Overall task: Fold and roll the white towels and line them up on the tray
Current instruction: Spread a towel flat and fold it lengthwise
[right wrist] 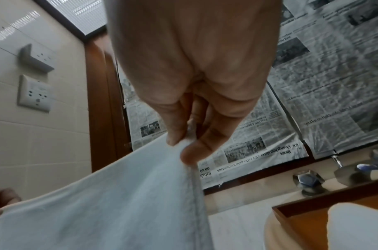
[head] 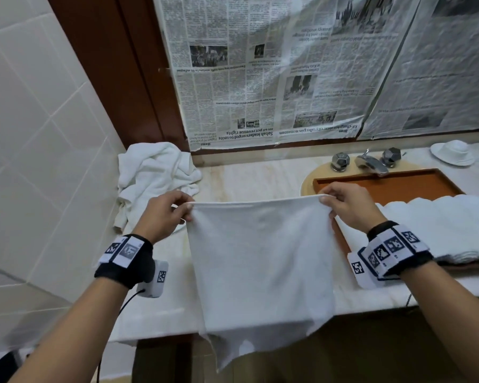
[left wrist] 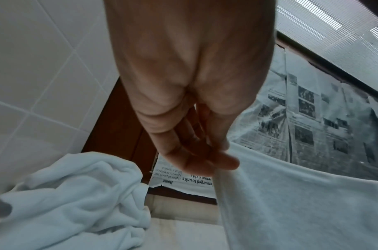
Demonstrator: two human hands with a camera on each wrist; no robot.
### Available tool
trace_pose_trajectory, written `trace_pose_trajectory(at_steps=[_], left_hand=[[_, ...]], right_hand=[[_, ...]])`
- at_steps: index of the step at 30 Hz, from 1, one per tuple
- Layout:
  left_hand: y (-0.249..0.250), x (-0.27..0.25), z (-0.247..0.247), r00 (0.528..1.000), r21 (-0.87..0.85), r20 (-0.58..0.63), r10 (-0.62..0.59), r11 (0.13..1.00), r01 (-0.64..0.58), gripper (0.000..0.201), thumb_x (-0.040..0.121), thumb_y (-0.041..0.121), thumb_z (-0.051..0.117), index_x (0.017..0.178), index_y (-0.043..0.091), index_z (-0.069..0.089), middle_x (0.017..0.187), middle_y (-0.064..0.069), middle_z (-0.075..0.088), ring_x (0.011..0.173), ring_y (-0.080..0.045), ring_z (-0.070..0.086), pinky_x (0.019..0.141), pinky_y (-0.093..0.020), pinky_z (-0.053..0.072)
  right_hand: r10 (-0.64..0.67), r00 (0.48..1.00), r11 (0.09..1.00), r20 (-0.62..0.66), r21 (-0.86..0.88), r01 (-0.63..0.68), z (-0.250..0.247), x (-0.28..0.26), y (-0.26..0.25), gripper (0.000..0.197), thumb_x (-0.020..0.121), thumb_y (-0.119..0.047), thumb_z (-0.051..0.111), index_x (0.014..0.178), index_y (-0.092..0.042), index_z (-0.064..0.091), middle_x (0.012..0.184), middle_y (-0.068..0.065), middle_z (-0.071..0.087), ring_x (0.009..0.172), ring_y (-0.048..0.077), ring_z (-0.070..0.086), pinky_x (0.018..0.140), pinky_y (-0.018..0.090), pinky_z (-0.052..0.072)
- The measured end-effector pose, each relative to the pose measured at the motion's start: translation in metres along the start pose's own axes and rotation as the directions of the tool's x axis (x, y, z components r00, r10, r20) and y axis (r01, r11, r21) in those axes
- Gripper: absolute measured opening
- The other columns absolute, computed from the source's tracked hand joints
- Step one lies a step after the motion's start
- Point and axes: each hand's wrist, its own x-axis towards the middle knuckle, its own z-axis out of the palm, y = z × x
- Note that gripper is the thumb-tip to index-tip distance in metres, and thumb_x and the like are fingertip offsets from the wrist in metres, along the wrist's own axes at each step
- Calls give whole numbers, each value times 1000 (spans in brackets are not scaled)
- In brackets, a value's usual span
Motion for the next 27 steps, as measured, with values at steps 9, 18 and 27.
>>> trace_pose_trajectory(at_steps=[9, 18, 27], left_hand=[[-33, 77, 21, 992, 50, -76, -98, 994, 102, 11, 93, 8, 62, 88, 14, 69, 73, -4, 71, 63, -15, 69, 65, -28, 57], [-70, 193, 67, 967, 99, -106, -233, 965, 243, 11, 92, 8, 59, 86, 13, 66, 65, -3, 70, 48, 2, 61, 66, -22, 52], [-125, 274, 120, 932, 160, -119, -342, 920, 358, 14, 92, 9, 57, 85, 14, 67, 71, -1, 73, 71, -10, 71, 80, -26, 54]], right_hand=[[98, 995, 992, 28, 73, -99, 36, 88, 19, 6, 90, -15, 69, 85, -17, 68, 79, 6, 71, 57, 19, 70, 65, 28, 51], [177, 982, 977, 71, 111, -184, 72, 209, 57, 5, 89, -13, 69, 84, -14, 69, 80, 1, 67, 61, 24, 71, 65, 32, 58], [233, 967, 972, 100, -8, -233, 132, 300, 110, 8, 91, -17, 64, 84, -15, 69, 80, 7, 68, 81, 24, 64, 78, 32, 52]])
